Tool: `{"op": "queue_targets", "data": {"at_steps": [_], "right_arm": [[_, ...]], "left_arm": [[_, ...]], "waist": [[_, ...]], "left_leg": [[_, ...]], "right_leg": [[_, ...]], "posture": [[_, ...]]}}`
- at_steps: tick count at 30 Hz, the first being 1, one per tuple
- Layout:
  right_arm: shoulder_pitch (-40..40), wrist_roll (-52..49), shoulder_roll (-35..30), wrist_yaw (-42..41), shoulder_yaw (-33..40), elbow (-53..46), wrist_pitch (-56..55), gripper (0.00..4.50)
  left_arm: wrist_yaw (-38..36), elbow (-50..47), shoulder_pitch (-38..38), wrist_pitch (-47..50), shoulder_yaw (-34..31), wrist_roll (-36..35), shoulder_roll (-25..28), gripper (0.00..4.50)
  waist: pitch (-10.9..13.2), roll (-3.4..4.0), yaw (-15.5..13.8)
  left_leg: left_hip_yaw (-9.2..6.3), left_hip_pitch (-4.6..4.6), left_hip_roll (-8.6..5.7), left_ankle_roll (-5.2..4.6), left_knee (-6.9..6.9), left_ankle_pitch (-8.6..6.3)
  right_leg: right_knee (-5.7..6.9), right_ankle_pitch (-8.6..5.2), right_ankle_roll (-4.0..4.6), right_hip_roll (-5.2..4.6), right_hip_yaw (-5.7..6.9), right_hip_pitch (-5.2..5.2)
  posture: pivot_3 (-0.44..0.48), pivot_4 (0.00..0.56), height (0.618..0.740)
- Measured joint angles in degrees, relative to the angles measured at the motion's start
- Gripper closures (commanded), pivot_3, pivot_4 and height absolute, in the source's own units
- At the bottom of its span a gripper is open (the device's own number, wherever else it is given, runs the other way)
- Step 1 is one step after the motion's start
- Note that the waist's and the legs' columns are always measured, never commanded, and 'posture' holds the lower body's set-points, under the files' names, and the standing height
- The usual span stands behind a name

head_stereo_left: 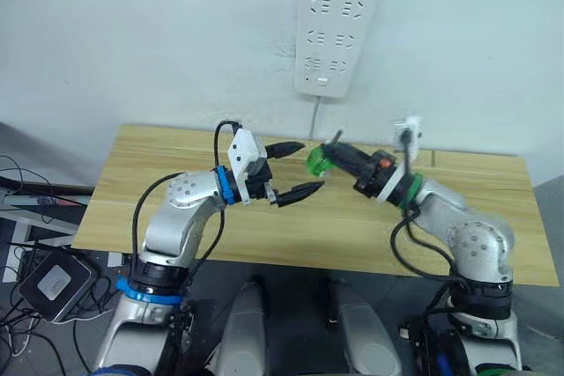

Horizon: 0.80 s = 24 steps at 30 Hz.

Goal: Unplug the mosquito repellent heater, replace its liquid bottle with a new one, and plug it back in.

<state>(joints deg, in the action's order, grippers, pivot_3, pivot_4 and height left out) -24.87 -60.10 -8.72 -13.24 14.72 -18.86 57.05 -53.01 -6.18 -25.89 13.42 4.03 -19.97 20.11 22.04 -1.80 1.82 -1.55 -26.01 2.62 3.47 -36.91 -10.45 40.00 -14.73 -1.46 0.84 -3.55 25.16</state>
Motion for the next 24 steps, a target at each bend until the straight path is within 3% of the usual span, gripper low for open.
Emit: {"op": "queue_targets", "data": {"at_steps": [4, 8, 21, 24], "right_arm": [[0.04, -15.92, 3.75, 14.91, 5.94, 2.95, 0.83, 3.63], [-0.9, -25.73, 3.52, 23.5, 5.34, 3.63, 0.02, 3.63], [-1.37, -37.42, -0.51, 32.38, -0.47, 3.62, -6.25, 3.63], [-1.33, -38.21, -1.69, 32.78, -1.43, 3.56, -7.57, 3.63]], "left_arm": [[6.83, -2.55, 1.58, -3.34, 0.34, 2.76, -4.01, 0.0], [11.15, -2.59, 1.57, -4.84, 1.75, 4.73, -6.79, 0.0], [15.85, -1.77, 1.27, -7.66, 3.53, 6.27, -10.01, 0.0], [16.01, -1.36, 1.21, -7.67, 3.52, 6.18, -10.29, 0.6]], "waist": [[-0.46, 0.01, 0.01], [-0.7, -0.01, 0.08], [-1.15, -0.02, 0.06], [-1.24, -0.03, 0.06]], "left_leg": [[0.04, 0.0, -0.04, -0.02, 0.02, -0.01], [0.09, 0.01, -0.05, -0.03, 0.02, -0.01], [0.09, 0.0, -0.05, -0.04, 0.04, -0.01], [0.09, 0.0, -0.05, -0.04, 0.03, -0.01]], "right_leg": [[0.0, 0.0, -0.01, 0.05, -0.03, 0.01], [0.0, -0.04, -0.08, 0.09, -0.08, 0.02], [-0.03, -0.05, -0.1, 0.1, -0.08, 0.02], [-0.03, -0.05, -0.11, 0.1, -0.08, 0.02]], "posture": [[0.002, 0.298, 0.74], [0.007, 0.297, 0.74], [-0.001, 0.295, 0.74], [-0.001, 0.295, 0.74]]}}
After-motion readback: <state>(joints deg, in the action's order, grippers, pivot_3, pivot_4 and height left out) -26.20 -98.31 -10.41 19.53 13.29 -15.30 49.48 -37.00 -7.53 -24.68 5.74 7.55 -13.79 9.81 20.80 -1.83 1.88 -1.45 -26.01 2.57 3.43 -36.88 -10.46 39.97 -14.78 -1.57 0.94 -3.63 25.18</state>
